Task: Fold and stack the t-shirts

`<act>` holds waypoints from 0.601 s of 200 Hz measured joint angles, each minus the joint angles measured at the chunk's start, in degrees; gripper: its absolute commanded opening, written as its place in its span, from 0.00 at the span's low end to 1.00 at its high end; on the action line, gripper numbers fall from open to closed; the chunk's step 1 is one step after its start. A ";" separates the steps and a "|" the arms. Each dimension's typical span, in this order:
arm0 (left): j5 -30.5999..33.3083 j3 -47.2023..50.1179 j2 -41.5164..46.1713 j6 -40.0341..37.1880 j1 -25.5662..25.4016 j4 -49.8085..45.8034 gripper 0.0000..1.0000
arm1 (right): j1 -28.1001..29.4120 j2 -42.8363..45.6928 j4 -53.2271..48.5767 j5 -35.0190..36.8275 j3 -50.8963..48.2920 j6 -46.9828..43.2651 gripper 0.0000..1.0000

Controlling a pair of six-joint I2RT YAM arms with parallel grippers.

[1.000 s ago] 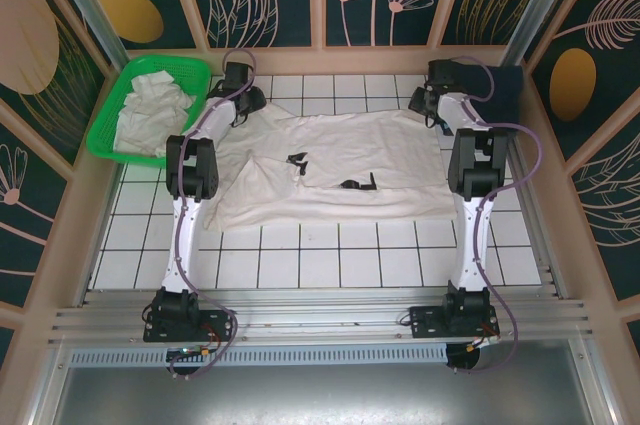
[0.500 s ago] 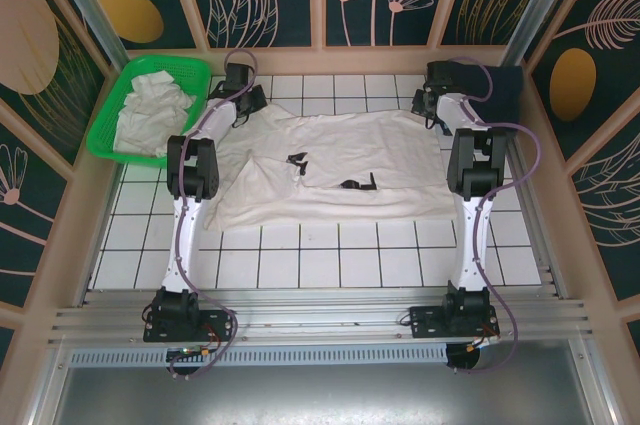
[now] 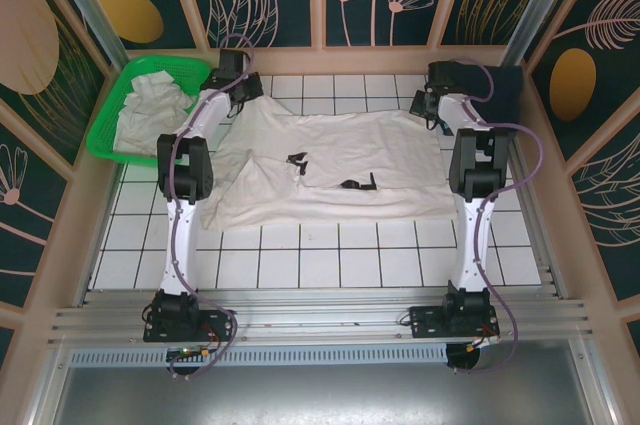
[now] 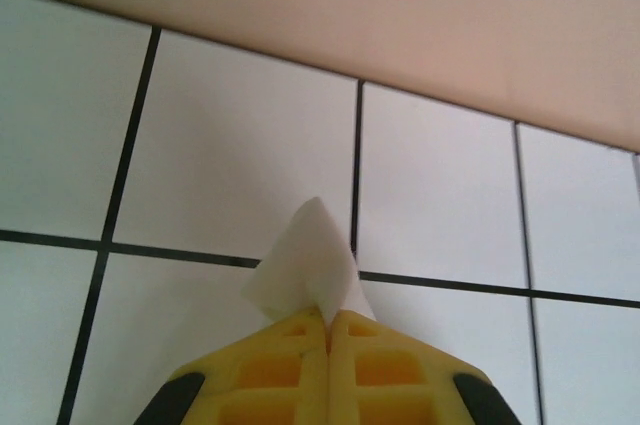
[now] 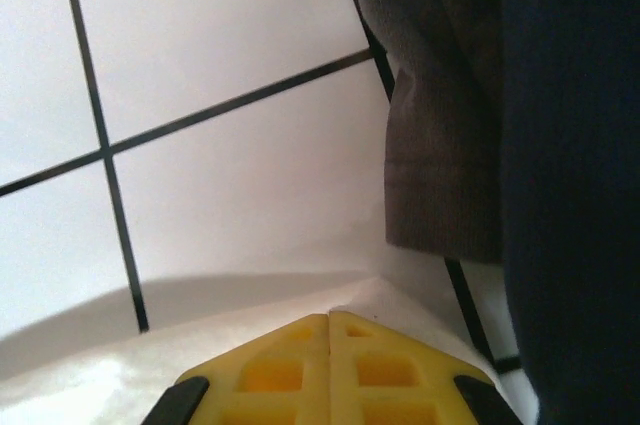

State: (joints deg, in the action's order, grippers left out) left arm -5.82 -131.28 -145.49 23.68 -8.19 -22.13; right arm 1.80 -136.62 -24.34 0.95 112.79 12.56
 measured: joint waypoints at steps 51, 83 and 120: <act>-0.22 1.18 3.72 -1.49 0.00 -2.19 0.00 | -0.15 5.70 1.09 -1.90 -4.98 0.28 0.00; -0.28 2.19 4.39 -2.32 0.00 -3.39 0.00 | -0.33 9.18 2.43 -2.75 -9.14 0.87 0.00; -2.14 12.72 10.84 -2.69 0.00 -3.72 0.00 | -0.55 16.65 5.25 -4.57 -19.85 1.60 0.00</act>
State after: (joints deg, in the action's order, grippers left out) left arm -7.97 -118.56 -134.65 20.99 -8.19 -25.85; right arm 1.26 -119.96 -19.09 -3.62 92.95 14.15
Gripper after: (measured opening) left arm 0.046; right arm 0.046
